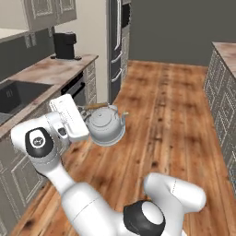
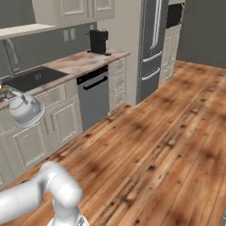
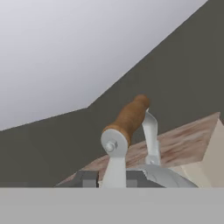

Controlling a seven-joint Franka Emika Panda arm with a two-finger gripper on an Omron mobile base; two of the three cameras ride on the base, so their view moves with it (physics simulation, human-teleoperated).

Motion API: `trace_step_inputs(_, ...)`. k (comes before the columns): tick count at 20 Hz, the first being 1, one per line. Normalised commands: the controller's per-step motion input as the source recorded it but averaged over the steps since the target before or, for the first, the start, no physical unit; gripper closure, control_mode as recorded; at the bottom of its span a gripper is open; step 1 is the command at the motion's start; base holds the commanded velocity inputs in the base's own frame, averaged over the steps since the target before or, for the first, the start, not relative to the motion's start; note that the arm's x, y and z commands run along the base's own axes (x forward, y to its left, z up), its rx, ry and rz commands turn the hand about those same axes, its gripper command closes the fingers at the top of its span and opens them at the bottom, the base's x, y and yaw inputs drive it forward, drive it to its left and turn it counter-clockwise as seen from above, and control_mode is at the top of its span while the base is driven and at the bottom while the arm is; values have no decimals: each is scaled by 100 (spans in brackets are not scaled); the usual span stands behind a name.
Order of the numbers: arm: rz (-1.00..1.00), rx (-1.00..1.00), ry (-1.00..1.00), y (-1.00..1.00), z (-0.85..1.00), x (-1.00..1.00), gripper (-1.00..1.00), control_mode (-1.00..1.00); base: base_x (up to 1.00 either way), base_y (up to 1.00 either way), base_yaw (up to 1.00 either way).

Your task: The kettle is done boiling. Turn off the stove, then wait for 300 timesteps before moving the kettle to the dining table.

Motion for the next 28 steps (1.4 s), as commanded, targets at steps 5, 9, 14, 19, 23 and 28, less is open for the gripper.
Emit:
trace_step_inputs(5,0,0,0,0,0,0,100,100,-1,0,-53)
trace_step_inputs(9,0,0,0,0,0,0,100,100,-3,0,-52)
trace_step_inputs(14,0,0,0,0,0,0,100,100,-6,-5,-43)
trace_step_inputs(19,0,0,0,0,0,0,100,100,0,-30,-23)
trace_step_inputs(23,0,0,0,0,0,0,100,100,9,-54,-14)
trace_step_inputs(28,0,0,0,0,0,0,100,100,16,-54,-9)
